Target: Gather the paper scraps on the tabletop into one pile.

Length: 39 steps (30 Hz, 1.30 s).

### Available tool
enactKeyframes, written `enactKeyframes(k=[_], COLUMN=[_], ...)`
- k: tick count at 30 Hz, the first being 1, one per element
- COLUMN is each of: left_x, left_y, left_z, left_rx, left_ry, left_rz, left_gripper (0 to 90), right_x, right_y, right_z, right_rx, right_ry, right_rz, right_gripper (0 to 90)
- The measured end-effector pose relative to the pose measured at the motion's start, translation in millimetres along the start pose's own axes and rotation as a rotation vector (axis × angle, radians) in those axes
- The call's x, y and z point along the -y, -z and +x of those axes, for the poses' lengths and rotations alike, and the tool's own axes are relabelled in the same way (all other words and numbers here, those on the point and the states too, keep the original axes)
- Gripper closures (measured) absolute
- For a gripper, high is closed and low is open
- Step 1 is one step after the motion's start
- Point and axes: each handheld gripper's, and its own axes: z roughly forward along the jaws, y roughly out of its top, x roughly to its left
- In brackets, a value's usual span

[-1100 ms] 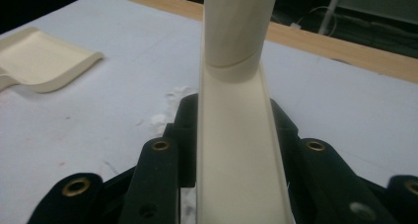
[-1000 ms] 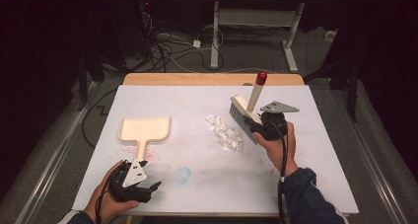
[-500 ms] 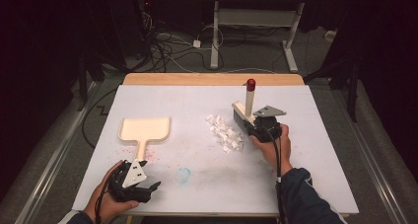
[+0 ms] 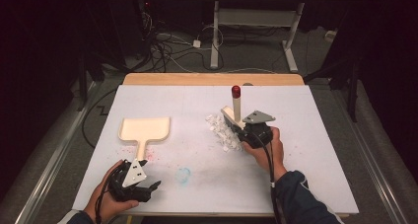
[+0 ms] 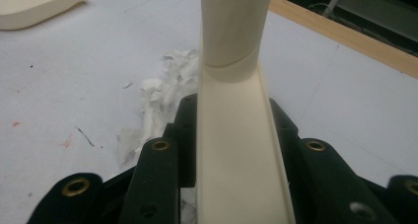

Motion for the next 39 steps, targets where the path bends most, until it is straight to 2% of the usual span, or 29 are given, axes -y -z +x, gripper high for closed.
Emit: enactKeyframes(k=[2,5,8,12,14,18,21,25,26,31,33,36,39], left_x=[-0.1,-0.7,-0.8,-1.5,-1.7,-1.6,-1.1,-0.7,-0.4,0.8,0.4,0.1,-0.2], left_y=[-1.4,-1.8,-1.8,-1.3,-1.4,-1.6,-2.3,-3.5,-3.8,-4.2,-4.5,-5.6,-6.8], left_z=[-0.1,0.3,0.3,-0.3,-0.6,-0.9,-0.7,0.0,0.0,-0.5,-1.3,-3.1,-3.7], left_rx=[0.008,0.009,0.008,0.009,0.001,0.007,0.011,0.018,0.02,0.027,0.027,0.036,0.042], left_ry=[0.004,0.006,0.012,0.008,-0.006,0.004,0.006,0.008,0.009,0.016,0.011,0.004,0.001], left_rz=[0.008,0.007,0.002,-0.003,0.002,0.007,0.011,0.013,0.014,0.017,0.022,0.029,0.037], left_gripper=[20.0,20.0,19.9,19.7,19.7,19.7,19.7,19.7,19.7,19.7,19.7,19.7,19.3], right_x=[-0.3,-2.1,-4.7,-12.1,-15.8,-23.6,-29.7,-32.5,-32.7,-33.0,-31.6,-26.9,-20.9], right_y=[-0.2,-1.3,-1.9,-3.9,-8.4,-31.6,-51.8,-75.4,-80.1,-88.2,-86.4,-80.0,-72.0], right_z=[-6.0,-14.2,-22.9,-36.3,-43.9,-57.5,-60.2,-55.7,-53.7,-42.9,-42.3,-44.1,-48.5], right_rx=[-0.014,-0.038,-0.07,-0.054,-0.072,-0.122,-0.114,-0.12,-0.138,-0.232,-0.291,-0.349,-0.404], right_ry=[0.012,0.076,0.074,0.112,0.106,0.089,0.125,0.132,0.122,0.164,0.19,0.236,0.261], right_rz=[-0.011,-0.014,-0.036,-0.069,-0.101,-0.135,-0.139,-0.149,-0.148,-0.143,-0.129,-0.116,-0.118], right_gripper=[67.7,67.6,67.7,67.7,67.7,67.7,67.7,67.8,67.8,67.7,67.3,66.9,66.8])
